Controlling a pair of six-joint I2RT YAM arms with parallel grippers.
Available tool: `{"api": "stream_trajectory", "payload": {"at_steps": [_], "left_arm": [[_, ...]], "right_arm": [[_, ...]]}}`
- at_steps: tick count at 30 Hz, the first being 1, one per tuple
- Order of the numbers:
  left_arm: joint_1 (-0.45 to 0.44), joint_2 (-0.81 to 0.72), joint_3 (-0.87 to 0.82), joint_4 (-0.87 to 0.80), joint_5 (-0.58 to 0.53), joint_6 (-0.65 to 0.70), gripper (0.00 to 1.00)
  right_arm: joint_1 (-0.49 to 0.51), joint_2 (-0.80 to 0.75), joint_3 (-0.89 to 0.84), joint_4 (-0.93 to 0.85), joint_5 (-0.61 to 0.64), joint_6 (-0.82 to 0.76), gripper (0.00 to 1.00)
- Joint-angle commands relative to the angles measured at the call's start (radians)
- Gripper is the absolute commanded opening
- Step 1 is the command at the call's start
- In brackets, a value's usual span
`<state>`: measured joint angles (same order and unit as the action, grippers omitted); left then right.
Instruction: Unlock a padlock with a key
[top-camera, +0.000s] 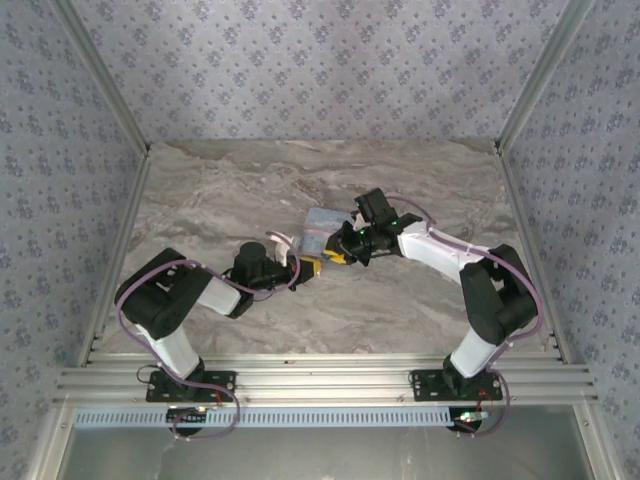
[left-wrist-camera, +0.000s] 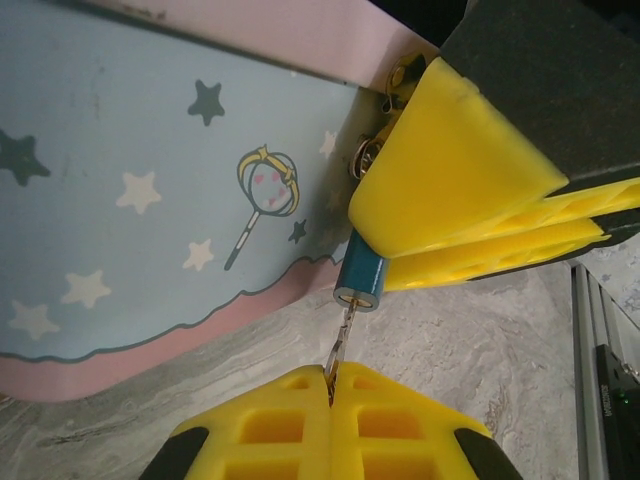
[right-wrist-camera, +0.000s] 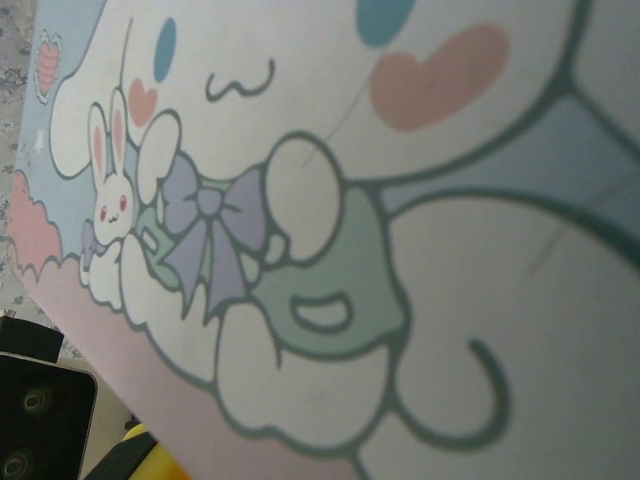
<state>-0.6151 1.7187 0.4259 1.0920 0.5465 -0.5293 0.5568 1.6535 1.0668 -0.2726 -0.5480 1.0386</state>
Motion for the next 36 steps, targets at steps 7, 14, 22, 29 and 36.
{"api": "stream_trajectory", "payload": {"at_steps": [7,14,22,29,36], "left_arm": [[0.032,0.006,0.061,0.13,0.108,-0.024,0.0],[0.038,0.038,0.094,0.19,0.192,-0.089,0.0],[-0.016,-0.094,0.072,-0.044,0.042,0.127,0.0],[-0.059,-0.158,0.075,-0.138,-0.073,0.23,0.0],[0.011,-0.079,0.077,0.066,0.094,0.026,0.0]], "right_arm": [[0.02,-0.015,0.008,-0.057,-0.054,-0.052,0.0],[0.024,-0.012,0.007,-0.056,-0.073,-0.068,0.0],[0.027,-0.001,0.004,-0.054,-0.08,-0.06,0.0],[0.031,0.009,0.007,-0.036,-0.105,-0.041,0.0],[0.034,-0.004,0.011,-0.058,-0.093,-0.047,0.0]]}}
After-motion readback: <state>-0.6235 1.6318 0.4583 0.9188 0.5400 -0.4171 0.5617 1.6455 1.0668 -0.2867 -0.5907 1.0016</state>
